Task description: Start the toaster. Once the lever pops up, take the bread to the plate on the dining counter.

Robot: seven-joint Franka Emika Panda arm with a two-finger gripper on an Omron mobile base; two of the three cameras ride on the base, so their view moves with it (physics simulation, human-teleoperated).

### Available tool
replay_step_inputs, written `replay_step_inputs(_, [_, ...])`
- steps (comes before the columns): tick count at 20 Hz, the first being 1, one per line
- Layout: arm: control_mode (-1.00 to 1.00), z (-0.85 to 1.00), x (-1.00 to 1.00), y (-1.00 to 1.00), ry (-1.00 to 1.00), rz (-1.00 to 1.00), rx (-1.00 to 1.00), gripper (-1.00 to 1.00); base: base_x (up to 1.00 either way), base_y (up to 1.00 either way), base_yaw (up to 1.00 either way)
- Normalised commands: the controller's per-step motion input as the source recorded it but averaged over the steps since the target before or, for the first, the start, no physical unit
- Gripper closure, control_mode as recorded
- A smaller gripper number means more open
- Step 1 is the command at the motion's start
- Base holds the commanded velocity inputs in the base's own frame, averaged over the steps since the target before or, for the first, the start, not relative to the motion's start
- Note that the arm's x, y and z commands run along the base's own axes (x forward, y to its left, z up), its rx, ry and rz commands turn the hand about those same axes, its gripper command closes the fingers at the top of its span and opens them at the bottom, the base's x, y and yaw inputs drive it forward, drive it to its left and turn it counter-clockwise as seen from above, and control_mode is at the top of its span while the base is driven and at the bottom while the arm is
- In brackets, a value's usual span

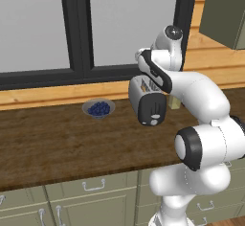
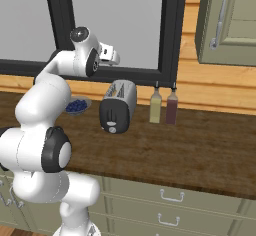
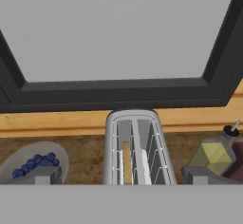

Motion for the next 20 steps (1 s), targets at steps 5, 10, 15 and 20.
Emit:
replay_step_inputs(5, [-1.0, 0.0, 0.0, 0.0, 0.0, 0.0, 0.0, -1.0, 0.0, 0.0, 0.0])
replay_step_inputs(10, [-1.0, 0.0, 0.0, 0.0, 0.0, 0.0, 0.0, -1.0, 0.0, 0.0, 0.0])
replay_step_inputs(15, [-1.0, 0.0, 0.0, 0.0, 0.0, 0.0, 0.0, -1.0, 0.0, 0.0, 0.0])
replay_step_inputs(20, [-1.0, 0.0, 0.0, 0.0, 0.0, 0.0, 0.0, -1.0, 0.0, 0.0, 0.0])
